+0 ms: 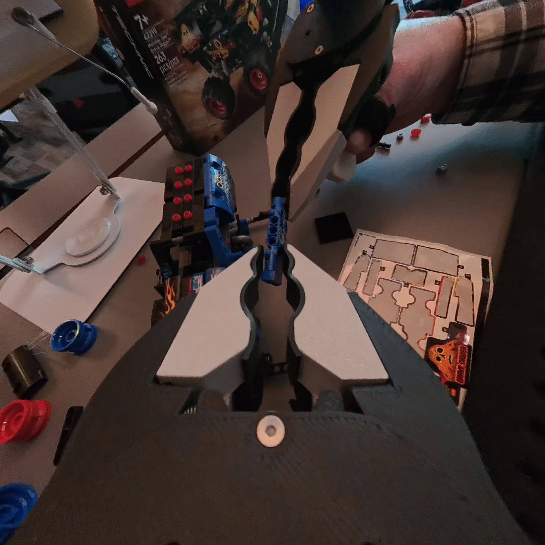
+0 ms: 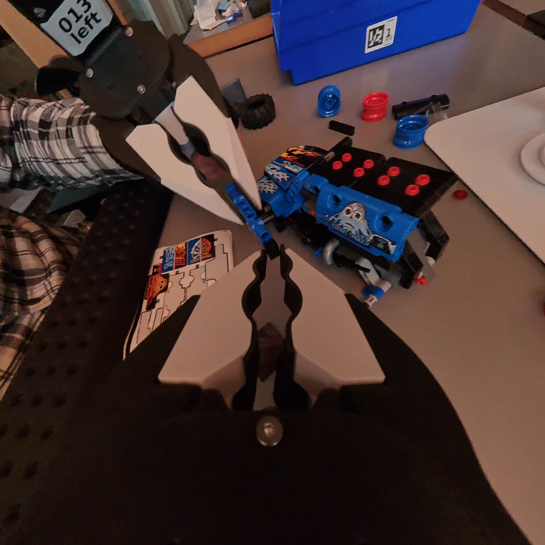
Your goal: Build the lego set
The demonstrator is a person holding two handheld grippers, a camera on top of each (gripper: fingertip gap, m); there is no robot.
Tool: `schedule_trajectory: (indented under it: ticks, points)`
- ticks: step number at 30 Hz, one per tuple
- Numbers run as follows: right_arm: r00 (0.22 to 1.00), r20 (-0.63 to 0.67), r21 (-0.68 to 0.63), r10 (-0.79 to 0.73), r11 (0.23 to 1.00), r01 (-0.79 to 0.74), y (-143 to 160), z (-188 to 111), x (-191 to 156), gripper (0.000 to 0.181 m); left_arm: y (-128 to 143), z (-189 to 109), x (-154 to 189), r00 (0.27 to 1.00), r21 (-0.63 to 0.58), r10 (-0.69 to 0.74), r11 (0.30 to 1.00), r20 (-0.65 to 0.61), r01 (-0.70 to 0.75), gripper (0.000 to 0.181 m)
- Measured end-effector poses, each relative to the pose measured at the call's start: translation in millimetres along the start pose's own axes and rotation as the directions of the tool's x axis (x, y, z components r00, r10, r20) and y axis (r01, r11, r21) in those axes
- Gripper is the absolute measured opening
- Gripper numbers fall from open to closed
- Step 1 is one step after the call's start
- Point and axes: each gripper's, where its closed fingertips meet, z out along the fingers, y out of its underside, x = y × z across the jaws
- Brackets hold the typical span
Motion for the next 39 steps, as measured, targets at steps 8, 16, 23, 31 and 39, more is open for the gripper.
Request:
schedule_trajectory:
  ticks: [8,16,23,31,39]
  points:
    - [0.999,0.023,0.025,-0.025,0.999,0.025,1.2,2.5,4.3,0.012,4.2,10.5,3.3,0.998,-0.021,0.060,0.998,-0.003,-0.060,0.007]
    - [0.996,-0.007,-0.054,-0.094,0.994,0.093,11.7,2.4,16.3,0.005,-11.6,2.5,-21.8,0.980,-0.080,0.171,0.983,0.098,-0.164,0.054]
    - [0.988,-0.042,-0.089,-0.148,0.986,0.144,8.5,9.7,25.7,0.006,-2.2,22.3,-52.0,0.993,-0.242,0.118,0.964,0.003,-0.114,0.091]
    - [0.989,-0.092,-0.058,-0.116,0.992,0.111,3.2,15.5,42.9,0.007,4.1,36.5,-64.5,0.991,-0.253,0.130,0.959,0.004,-0.125,0.074]
    - [0.982,-0.136,-0.054,-0.132,0.991,0.125,-1.8,14.8,44.6,0.008,6.3,32.3,-65.3,0.980,-0.272,0.190,0.942,-0.055,-0.198,0.075]
